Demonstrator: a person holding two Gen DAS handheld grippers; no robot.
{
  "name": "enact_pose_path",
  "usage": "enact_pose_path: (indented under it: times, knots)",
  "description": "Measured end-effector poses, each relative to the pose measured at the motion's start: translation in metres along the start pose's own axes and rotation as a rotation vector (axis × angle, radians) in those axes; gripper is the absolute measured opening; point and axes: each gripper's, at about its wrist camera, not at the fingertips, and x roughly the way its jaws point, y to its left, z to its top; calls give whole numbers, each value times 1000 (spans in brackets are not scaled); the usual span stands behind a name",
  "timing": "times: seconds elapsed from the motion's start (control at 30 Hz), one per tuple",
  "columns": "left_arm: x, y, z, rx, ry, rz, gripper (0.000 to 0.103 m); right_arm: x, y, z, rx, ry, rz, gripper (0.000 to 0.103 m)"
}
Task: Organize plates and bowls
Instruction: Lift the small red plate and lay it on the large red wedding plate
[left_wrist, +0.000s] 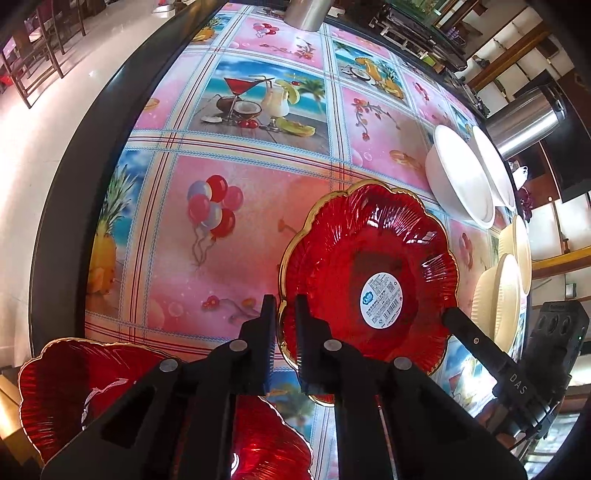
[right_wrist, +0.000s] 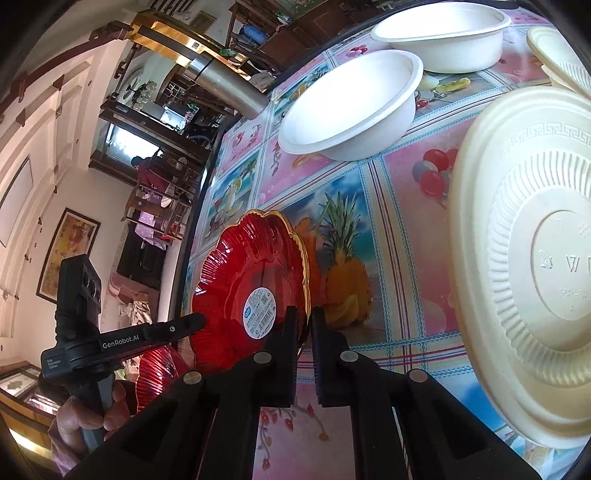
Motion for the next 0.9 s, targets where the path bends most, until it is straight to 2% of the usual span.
enact_pose_path:
  times: [0.23, 0.43, 0.7, 0.9]
  knots:
    - [-36, -7, -11, 33, -56, -3, 7, -21, 16, -1, -43, -82, 32, 7]
    - [-80, 6, -37, 36, -107, 25, 7, -38, 41, -13, -96, -105, 98, 7]
    - [-116, 51, -90, -6, -127, 79, 7, -28, 80, -51, -144, -54, 167, 7]
    - [-120, 90, -128, -58, -102, 123, 7, -5, 110, -89, -205, 29, 168, 7]
